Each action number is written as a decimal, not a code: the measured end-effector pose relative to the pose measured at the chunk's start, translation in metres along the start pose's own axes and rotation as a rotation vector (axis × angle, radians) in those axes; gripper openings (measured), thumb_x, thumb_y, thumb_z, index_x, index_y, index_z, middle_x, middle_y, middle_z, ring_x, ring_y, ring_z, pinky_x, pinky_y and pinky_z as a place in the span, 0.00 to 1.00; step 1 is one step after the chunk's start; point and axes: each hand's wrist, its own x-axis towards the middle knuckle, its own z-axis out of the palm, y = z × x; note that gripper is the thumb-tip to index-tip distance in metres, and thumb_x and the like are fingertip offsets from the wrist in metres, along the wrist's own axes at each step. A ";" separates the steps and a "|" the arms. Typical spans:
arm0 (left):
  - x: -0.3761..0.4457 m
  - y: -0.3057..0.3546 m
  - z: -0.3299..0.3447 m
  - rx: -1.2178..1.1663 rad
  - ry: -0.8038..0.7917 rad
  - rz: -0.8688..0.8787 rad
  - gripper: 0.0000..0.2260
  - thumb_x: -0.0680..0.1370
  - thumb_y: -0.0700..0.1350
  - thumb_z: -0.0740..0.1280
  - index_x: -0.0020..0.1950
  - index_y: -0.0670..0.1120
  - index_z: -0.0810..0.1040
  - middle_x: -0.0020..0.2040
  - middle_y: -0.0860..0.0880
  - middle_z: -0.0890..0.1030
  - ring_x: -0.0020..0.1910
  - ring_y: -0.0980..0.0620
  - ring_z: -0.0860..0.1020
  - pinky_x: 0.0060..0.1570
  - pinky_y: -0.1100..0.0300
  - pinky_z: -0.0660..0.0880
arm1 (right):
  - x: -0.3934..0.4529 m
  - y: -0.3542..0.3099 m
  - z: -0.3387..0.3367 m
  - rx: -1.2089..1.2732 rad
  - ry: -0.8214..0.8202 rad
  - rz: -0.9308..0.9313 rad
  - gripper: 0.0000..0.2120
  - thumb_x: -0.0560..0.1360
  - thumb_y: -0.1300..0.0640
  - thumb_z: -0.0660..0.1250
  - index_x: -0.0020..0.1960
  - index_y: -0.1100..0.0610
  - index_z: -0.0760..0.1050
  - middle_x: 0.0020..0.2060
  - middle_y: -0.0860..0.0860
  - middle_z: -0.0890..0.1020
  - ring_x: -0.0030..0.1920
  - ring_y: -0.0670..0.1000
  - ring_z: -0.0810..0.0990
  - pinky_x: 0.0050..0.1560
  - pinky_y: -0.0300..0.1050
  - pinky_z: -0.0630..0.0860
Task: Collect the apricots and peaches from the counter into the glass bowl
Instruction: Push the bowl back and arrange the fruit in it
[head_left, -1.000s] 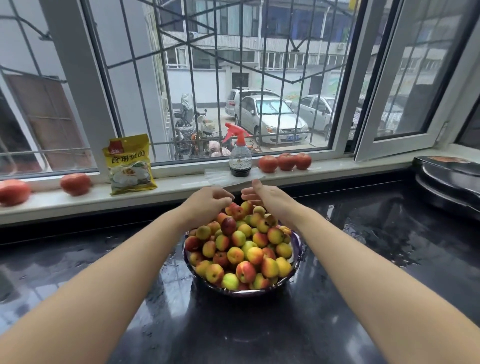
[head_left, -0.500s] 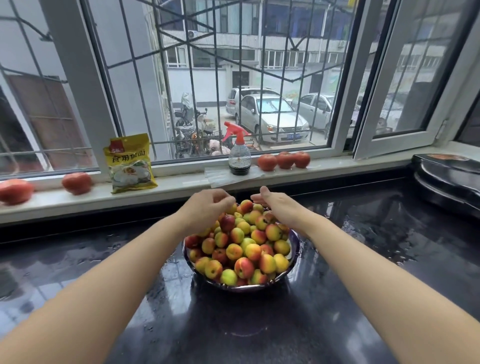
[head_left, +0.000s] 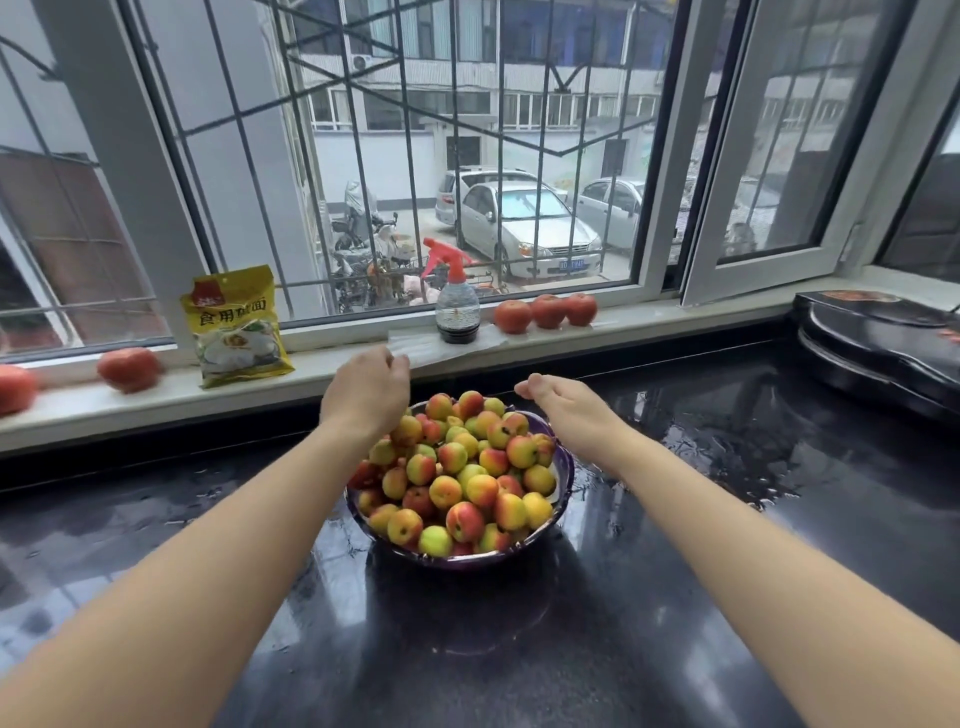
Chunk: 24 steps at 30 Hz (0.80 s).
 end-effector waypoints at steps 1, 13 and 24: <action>-0.003 -0.005 -0.003 -0.071 -0.034 0.000 0.15 0.87 0.54 0.59 0.54 0.46 0.80 0.48 0.46 0.83 0.49 0.42 0.81 0.44 0.52 0.72 | -0.002 0.001 -0.001 -0.017 -0.003 -0.010 0.21 0.86 0.45 0.53 0.66 0.54 0.78 0.64 0.48 0.80 0.66 0.48 0.76 0.67 0.46 0.70; -0.023 -0.005 -0.017 0.146 -0.266 0.121 0.09 0.81 0.57 0.69 0.59 0.56 0.81 0.53 0.53 0.83 0.57 0.46 0.81 0.66 0.42 0.75 | -0.011 -0.022 0.020 -0.133 0.030 -0.106 0.18 0.86 0.50 0.55 0.63 0.56 0.81 0.60 0.51 0.82 0.61 0.50 0.77 0.65 0.47 0.71; -0.010 0.016 0.013 0.148 -0.188 0.175 0.24 0.86 0.56 0.59 0.81 0.50 0.70 0.77 0.42 0.72 0.78 0.39 0.67 0.76 0.42 0.65 | -0.024 0.000 0.002 -0.144 0.061 -0.035 0.18 0.85 0.48 0.55 0.62 0.54 0.81 0.60 0.50 0.82 0.63 0.51 0.77 0.67 0.52 0.71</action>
